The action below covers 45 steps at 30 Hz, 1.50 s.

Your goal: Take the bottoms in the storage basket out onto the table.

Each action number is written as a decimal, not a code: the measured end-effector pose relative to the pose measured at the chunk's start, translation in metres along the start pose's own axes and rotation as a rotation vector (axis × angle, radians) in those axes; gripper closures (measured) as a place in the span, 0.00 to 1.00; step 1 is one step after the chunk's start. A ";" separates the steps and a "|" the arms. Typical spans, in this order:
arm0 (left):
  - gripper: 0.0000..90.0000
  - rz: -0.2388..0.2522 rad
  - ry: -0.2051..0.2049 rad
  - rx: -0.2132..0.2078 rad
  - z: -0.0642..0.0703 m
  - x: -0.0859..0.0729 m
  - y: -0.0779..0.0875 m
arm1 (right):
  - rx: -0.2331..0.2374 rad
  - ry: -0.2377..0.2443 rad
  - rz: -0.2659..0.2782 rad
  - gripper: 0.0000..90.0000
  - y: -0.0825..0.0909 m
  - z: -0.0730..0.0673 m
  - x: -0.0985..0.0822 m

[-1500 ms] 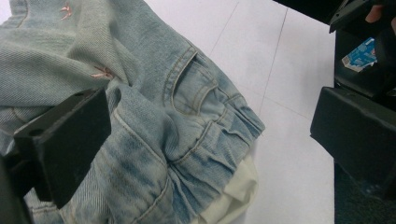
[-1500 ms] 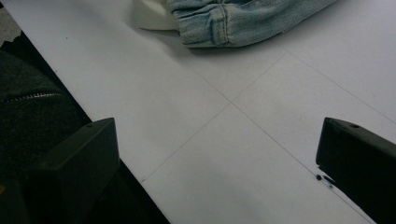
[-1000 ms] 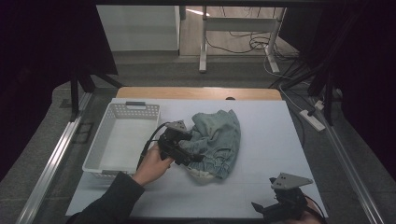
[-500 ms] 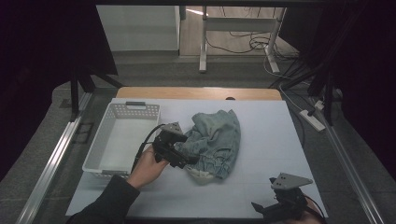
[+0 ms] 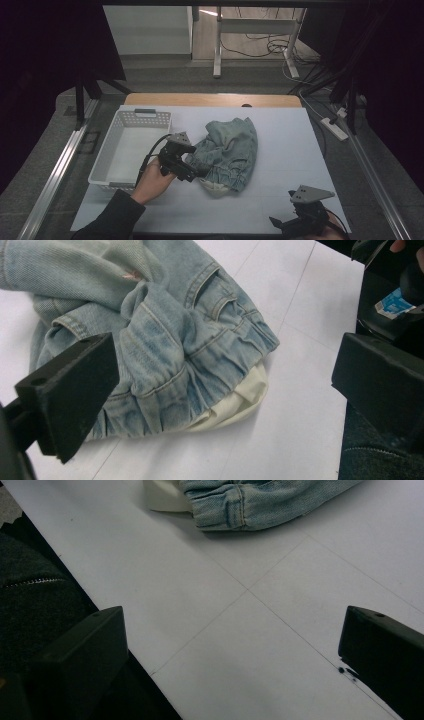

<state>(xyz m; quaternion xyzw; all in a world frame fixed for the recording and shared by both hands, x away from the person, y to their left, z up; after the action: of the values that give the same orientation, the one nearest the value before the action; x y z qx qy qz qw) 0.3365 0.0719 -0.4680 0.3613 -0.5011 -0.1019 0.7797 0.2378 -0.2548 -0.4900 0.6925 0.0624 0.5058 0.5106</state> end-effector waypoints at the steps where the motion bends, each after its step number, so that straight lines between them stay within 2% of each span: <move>1: 0.00 -0.003 0.003 0.000 0.000 -0.001 0.000 | 0.000 0.000 0.000 0.00 0.000 0.000 0.000; 17: 0.00 -0.005 0.032 0.012 -0.004 -0.019 0.016 | -0.001 0.003 -0.002 0.00 0.000 0.000 0.000; 30: 0.00 0.028 0.066 0.010 -0.008 -0.031 0.026 | 0.000 0.004 -0.004 0.00 0.000 -0.001 0.000; 45: 0.00 0.033 0.080 0.036 -0.009 -0.043 0.037 | -0.002 0.005 -0.009 0.00 0.000 0.000 0.000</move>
<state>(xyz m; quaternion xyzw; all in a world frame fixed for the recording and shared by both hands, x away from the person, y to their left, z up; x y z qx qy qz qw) 0.3164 0.1252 -0.4760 0.3709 -0.4773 -0.0656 0.7940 0.2376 -0.2544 -0.4903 0.6903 0.0661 0.5054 0.5134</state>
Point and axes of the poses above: each handheld gripper's, and its own axes: y roughly backward along the jaws, x roughly out of its top, z roughly to its right, the point moved 5 cm from there along -y, roughly forward along the jaws, and after that the axes turned 3 degrees about -z, right-handed, at the moved point
